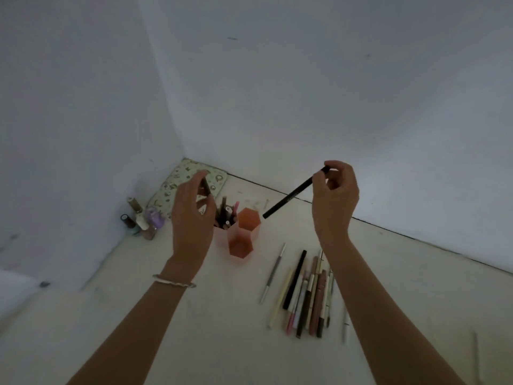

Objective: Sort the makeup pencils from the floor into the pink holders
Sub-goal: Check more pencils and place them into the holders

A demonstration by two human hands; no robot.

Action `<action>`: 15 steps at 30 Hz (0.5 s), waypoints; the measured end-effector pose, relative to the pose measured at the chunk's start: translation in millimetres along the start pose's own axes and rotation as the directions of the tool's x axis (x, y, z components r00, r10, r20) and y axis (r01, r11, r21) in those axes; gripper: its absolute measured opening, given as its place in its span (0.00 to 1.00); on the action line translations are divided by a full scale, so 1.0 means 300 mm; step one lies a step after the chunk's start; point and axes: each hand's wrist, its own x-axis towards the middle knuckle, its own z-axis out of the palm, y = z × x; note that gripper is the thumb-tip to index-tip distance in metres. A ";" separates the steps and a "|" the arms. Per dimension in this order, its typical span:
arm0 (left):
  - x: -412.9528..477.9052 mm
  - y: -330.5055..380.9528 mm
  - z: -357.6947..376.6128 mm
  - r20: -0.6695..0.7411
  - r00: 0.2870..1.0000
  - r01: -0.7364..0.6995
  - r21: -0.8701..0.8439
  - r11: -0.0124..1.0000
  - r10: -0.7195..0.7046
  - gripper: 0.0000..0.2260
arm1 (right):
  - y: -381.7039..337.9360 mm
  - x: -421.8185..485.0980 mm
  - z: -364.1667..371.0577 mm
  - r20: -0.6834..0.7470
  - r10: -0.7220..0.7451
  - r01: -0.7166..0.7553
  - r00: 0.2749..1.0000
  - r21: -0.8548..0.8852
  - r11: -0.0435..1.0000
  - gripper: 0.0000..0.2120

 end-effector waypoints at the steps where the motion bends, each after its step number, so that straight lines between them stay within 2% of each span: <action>1: -0.014 -0.017 0.007 0.042 0.999 0.001 0.021 1.000 -0.002 0.20 | -0.026 -0.020 0.014 0.001 -0.033 0.033 0.999 0.040 0.999 0.09; 4: -0.057 -0.049 0.009 0.123 0.991 -0.071 0.175 0.982 0.049 0.11 | -0.061 -0.088 0.060 0.012 -0.137 0.135 0.991 0.093 0.986 0.10; 6: -0.070 -0.055 -0.011 0.102 0.992 -0.100 0.220 0.970 0.079 0.12 | -0.054 -0.131 0.092 0.039 -0.190 0.186 0.981 0.100 0.977 0.10; 8: -0.053 -0.046 -0.047 0.000 0.999 -0.036 0.195 0.980 0.037 0.16 | -0.033 -0.168 0.128 0.093 -0.246 0.241 0.965 0.064 0.968 0.10; 10: -0.025 -0.035 -0.084 -0.067 0.998 0.017 0.147 0.989 -0.007 0.16 | -0.005 -0.198 0.161 0.167 -0.322 0.329 0.932 -0.013 0.944 0.11; 15: 0.003 0.003 -0.126 -0.079 0.996 0.033 0.061 0.998 -0.028 0.12 | 0.102 -0.250 0.216 0.387 -0.452 0.536 0.804 -0.144 0.832 0.11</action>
